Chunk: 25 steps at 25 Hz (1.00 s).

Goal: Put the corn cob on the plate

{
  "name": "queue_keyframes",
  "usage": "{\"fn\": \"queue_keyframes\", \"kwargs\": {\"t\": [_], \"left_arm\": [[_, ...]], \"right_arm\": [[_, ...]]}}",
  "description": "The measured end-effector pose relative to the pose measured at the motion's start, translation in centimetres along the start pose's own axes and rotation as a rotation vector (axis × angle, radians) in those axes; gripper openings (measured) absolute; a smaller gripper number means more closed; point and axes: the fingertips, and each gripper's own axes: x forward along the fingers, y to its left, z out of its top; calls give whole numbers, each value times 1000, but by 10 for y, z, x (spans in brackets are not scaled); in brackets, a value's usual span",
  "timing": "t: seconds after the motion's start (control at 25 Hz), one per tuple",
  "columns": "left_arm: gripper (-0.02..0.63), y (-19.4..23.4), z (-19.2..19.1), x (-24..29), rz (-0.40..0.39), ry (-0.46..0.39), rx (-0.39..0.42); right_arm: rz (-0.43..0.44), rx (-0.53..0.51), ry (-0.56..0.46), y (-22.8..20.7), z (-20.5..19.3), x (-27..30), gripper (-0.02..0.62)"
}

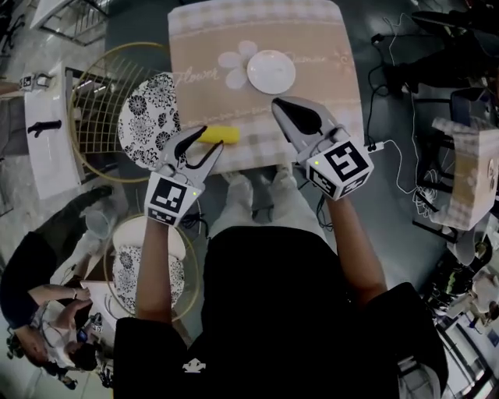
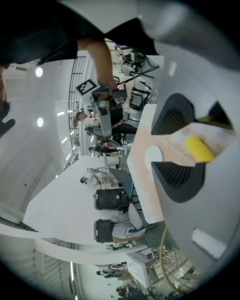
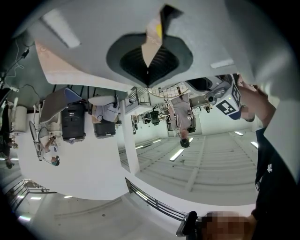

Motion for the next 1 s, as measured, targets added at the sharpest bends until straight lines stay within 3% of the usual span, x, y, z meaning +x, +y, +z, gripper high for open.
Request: {"fn": "queue_keyframes", "kwargs": {"t": [0.36,0.64,1.0], "left_arm": [[244,-7,-65,32,-110,224,235],[249,-11,-115,52,-250,359,276],[261,-6,-167,75,-338,507,332]], "right_arm": [[-25,57,44,1,-32,-6,2],[-48,86,58,0,-51,-10,2],[-55,120,78,1,-72,-10,2]]}}
